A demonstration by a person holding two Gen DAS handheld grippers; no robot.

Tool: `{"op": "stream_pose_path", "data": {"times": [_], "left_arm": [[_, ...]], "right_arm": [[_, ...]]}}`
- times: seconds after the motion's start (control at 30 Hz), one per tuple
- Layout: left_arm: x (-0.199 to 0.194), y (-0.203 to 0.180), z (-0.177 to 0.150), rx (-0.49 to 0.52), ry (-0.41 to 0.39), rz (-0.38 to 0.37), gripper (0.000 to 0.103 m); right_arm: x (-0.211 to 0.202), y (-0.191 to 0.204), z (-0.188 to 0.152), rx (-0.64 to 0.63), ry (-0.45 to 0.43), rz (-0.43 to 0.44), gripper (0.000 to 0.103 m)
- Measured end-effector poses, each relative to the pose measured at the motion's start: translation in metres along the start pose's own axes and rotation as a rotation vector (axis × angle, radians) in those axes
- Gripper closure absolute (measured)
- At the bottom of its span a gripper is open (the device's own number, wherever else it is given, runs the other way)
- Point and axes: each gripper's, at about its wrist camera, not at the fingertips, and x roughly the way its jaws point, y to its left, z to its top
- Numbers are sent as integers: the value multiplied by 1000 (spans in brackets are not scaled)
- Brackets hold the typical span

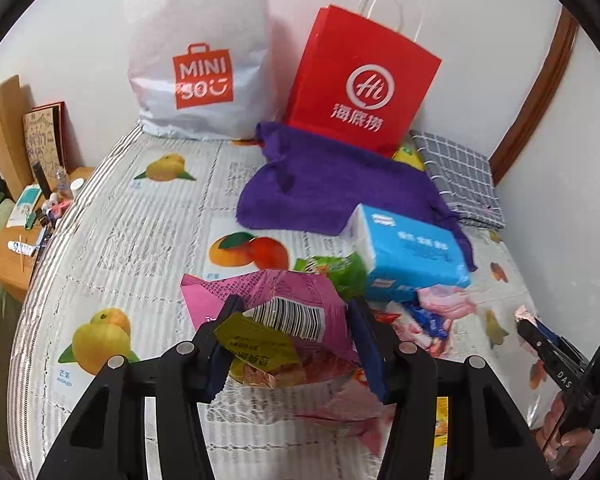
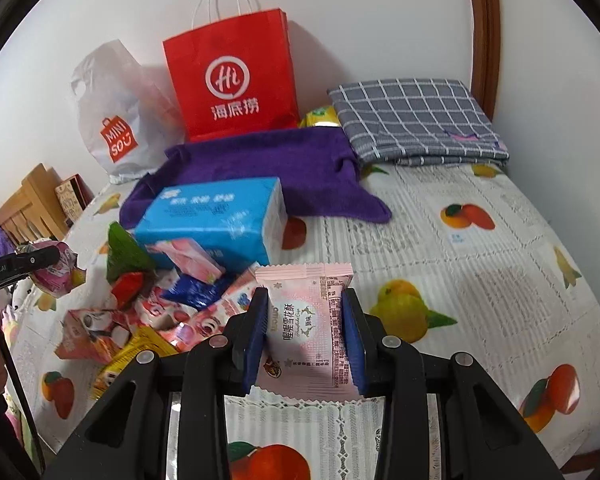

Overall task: Organize snacks
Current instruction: 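Carry both held snacks up and over onto the purple towel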

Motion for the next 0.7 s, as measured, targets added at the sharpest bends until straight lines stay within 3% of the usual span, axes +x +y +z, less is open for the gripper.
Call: {"op": "stream_pose_path", "data": {"times": [0.27, 0.7], "left_arm": [[-21, -31, 11, 46, -25, -50, 51], [-20, -73, 39, 109, -29, -122, 51]], "right_arm": [[-9, 13, 19, -17, -10, 16, 67], [-8, 36, 56, -54, -29, 69, 67]]}}
